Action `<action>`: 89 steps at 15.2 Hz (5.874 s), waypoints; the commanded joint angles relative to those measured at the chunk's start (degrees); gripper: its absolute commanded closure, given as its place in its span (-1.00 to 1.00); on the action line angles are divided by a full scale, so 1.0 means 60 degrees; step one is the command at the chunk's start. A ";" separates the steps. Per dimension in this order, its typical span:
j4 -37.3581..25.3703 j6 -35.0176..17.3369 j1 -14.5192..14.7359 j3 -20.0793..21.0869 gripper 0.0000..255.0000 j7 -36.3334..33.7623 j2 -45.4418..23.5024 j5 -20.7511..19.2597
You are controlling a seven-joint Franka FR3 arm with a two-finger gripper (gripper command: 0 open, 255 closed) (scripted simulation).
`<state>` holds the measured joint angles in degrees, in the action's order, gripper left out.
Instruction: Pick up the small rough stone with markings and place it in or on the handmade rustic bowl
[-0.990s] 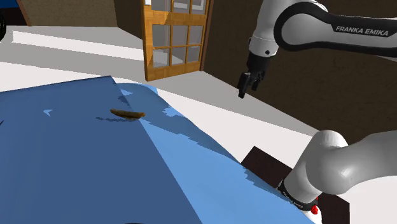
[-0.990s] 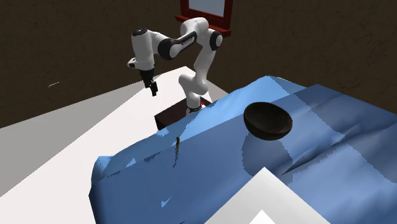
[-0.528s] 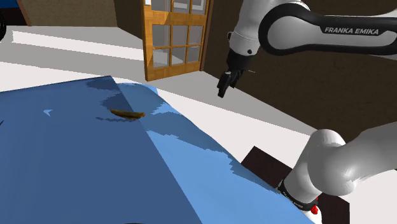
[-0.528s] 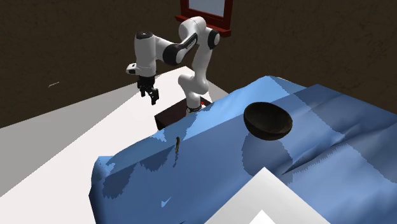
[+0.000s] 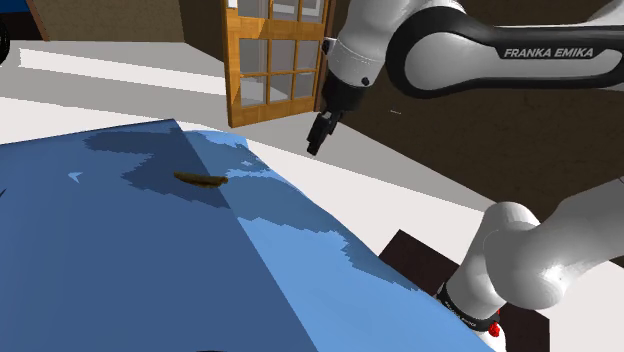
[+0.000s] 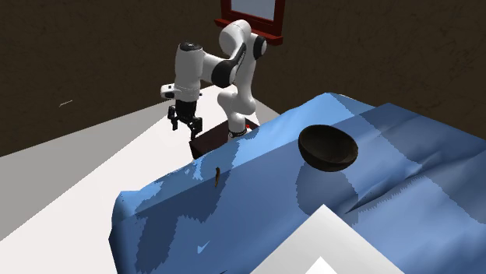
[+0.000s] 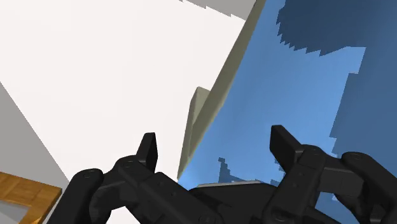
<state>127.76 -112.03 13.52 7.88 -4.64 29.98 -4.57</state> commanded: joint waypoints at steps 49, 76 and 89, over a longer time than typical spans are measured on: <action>-0.2278 -0.3130 0.1328 0.2488 1.00 0.0435 -0.2837 -0.1541; -0.6626 0.0384 0.1343 0.2633 1.00 0.1151 -0.3695 -0.1483; -0.7047 0.1738 0.2309 0.4521 1.00 -0.1508 -0.3597 -0.2441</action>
<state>87.07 -102.70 26.91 33.50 -11.88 9.78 -17.88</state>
